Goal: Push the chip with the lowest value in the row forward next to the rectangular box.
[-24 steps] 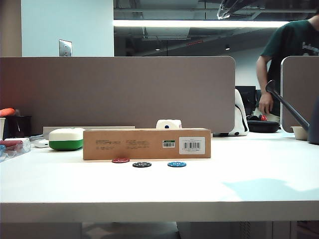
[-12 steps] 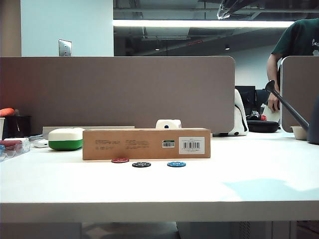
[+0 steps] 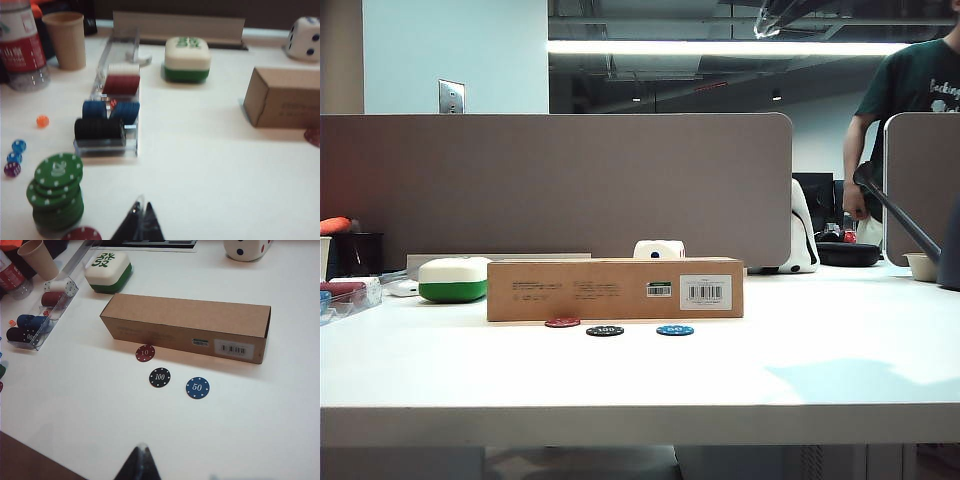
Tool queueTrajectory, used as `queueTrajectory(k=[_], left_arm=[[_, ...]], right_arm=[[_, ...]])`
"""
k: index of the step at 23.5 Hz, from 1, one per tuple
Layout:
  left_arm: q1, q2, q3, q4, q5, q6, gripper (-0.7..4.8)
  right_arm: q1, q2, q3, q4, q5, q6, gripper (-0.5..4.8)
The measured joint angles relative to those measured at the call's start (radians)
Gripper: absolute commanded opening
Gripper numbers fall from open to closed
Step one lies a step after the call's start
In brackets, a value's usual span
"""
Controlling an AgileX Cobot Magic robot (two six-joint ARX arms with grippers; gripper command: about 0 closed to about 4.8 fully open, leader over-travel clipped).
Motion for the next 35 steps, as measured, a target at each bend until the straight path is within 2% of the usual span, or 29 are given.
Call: queueTrajectory(k=[4,7,13,35], left_arm=[[0.048,-0.001,0.001,0.081,0.003,0.0,-0.05],[0.047,-0.001,0.0,0.076,0.009,0.0,-0.05],[0.048,0.0,0.0,0.113,0.108,0.0,-0.05],[0.048,0.0,0.0,0.158,0.109,0.0,-0.05]], right_arm=[[0.0,0.0,0.0,0.0,0.0,0.0,-0.05],[0.0,0.0,0.0,0.002,0.0,0.0,-0.05],[0.0,0.0,0.0,0.006,0.0,0.0,-0.05],[0.014,-0.011,0.0,0.007,0.012,-0.001,-0.05]])
